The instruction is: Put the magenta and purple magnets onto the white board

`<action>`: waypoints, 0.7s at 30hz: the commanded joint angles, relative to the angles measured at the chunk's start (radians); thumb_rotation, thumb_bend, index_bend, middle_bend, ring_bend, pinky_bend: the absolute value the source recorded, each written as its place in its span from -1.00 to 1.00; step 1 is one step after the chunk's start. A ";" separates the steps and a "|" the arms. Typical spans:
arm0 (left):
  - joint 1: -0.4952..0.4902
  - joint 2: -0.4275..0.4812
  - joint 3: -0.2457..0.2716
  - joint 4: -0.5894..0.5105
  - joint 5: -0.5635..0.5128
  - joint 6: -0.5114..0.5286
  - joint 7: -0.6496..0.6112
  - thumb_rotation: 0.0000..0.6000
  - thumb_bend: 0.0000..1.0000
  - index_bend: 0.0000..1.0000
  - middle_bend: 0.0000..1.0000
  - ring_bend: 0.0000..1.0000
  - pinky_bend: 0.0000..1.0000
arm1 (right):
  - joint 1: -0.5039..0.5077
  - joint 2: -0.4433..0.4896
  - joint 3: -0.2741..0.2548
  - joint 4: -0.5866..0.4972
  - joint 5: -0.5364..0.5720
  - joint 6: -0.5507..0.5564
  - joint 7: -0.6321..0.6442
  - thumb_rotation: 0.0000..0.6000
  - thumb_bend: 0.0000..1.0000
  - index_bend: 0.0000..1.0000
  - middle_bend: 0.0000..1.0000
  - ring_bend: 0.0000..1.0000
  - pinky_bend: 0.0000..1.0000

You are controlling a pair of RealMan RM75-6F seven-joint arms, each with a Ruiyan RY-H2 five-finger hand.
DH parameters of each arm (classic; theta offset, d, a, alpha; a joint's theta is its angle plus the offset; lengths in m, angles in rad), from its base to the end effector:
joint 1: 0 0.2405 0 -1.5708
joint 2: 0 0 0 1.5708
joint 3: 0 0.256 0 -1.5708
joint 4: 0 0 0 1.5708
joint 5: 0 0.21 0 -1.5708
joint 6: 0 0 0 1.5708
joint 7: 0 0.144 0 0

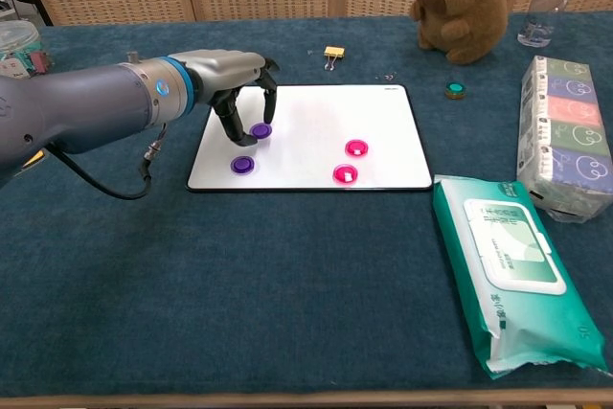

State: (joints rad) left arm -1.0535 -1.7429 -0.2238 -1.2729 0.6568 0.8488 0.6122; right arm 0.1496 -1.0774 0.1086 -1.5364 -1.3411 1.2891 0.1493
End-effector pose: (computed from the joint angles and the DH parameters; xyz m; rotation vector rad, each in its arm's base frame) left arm -0.0801 0.3905 -0.0744 -1.9240 -0.9537 -0.7422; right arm -0.3429 -0.2144 0.1758 1.3006 -1.0589 0.8411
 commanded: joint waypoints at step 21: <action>0.034 0.063 -0.015 -0.081 0.053 0.024 -0.096 1.00 -0.36 -0.73 -1.00 -1.00 -1.00 | -0.004 0.005 0.001 -0.001 -0.005 0.008 0.008 1.00 -1.00 -0.68 -1.00 -1.00 -1.00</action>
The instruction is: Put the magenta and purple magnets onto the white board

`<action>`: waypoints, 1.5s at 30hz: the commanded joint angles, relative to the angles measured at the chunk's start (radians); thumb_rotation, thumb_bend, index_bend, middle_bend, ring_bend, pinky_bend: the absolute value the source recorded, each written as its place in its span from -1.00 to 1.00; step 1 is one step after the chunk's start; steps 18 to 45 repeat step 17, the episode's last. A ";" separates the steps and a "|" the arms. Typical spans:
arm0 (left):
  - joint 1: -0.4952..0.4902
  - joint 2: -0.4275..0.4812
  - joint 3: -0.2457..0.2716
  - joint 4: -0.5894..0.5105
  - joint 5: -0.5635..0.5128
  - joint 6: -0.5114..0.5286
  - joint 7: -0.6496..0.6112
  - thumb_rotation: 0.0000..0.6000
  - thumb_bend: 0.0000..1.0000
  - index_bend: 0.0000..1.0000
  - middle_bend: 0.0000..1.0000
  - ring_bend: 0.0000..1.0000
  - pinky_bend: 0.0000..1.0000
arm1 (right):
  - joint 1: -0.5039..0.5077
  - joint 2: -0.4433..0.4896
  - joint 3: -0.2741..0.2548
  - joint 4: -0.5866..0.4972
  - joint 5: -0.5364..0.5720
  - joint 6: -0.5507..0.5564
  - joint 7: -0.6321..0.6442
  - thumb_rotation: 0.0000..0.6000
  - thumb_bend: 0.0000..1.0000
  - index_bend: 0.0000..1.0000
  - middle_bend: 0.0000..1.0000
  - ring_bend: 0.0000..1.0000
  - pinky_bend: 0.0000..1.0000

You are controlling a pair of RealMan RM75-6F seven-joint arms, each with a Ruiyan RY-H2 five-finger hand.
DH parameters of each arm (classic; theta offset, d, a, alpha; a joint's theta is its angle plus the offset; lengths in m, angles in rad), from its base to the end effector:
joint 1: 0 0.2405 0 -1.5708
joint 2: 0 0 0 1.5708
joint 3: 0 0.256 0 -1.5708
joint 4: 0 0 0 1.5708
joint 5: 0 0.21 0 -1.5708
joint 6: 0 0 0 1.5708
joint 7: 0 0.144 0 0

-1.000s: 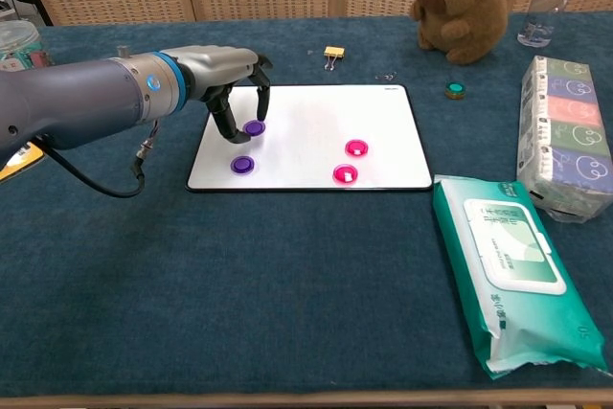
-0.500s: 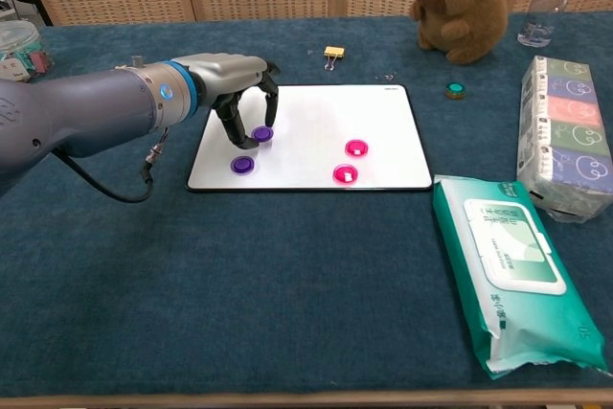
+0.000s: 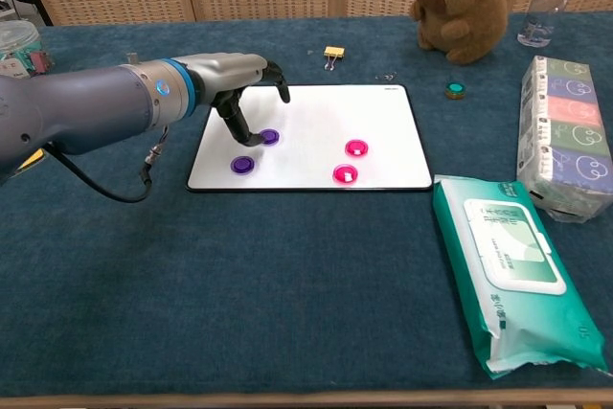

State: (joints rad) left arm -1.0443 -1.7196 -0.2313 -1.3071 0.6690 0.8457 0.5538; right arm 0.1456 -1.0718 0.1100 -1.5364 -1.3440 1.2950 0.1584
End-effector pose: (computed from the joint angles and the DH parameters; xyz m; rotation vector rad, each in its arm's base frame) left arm -0.0784 0.3888 -0.0689 -1.9121 -1.0145 -0.7888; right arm -0.3432 -0.2135 0.1786 1.2949 -1.0562 0.8472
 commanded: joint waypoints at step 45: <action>0.531 0.469 0.221 -0.328 0.539 0.543 -0.378 1.00 -0.78 -1.00 -1.00 -1.00 -1.00 | -0.008 -0.048 -0.004 -0.002 -0.078 0.093 -0.054 1.00 -1.00 -1.00 -1.00 -1.00 -1.00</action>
